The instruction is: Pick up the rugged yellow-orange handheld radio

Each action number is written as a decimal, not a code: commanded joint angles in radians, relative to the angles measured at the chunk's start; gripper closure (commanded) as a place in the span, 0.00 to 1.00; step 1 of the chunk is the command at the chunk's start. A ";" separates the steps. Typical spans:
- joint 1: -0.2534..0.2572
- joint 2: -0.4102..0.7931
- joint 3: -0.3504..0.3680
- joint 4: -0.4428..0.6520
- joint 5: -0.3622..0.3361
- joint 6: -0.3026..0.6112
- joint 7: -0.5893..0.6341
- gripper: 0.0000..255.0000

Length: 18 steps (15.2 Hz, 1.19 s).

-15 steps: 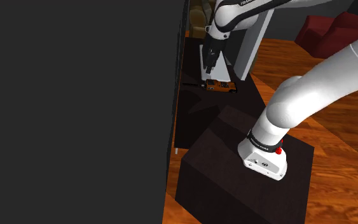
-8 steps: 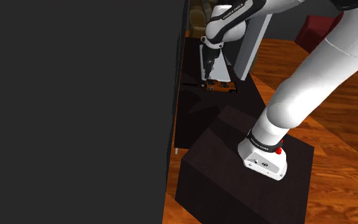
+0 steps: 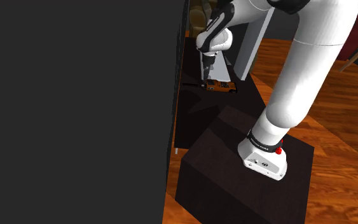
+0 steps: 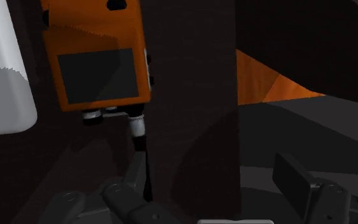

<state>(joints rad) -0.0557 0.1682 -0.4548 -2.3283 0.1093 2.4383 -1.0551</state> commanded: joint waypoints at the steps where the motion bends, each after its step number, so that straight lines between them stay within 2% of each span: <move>1: -0.028 0.102 0.015 0.060 0.058 0.029 -0.091 0.00; 6: -0.105 0.289 0.072 0.210 0.129 0.055 -0.229 0.00; 15: -0.135 0.377 0.111 0.224 0.175 0.126 -0.258 0.00; 16: -0.135 0.378 0.112 0.223 0.176 0.128 -0.259 1.00; 18: -0.134 0.377 0.112 0.222 0.176 0.128 -0.258 1.00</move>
<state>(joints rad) -0.1898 0.5448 -0.3433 -2.1062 0.2848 2.5661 -1.3135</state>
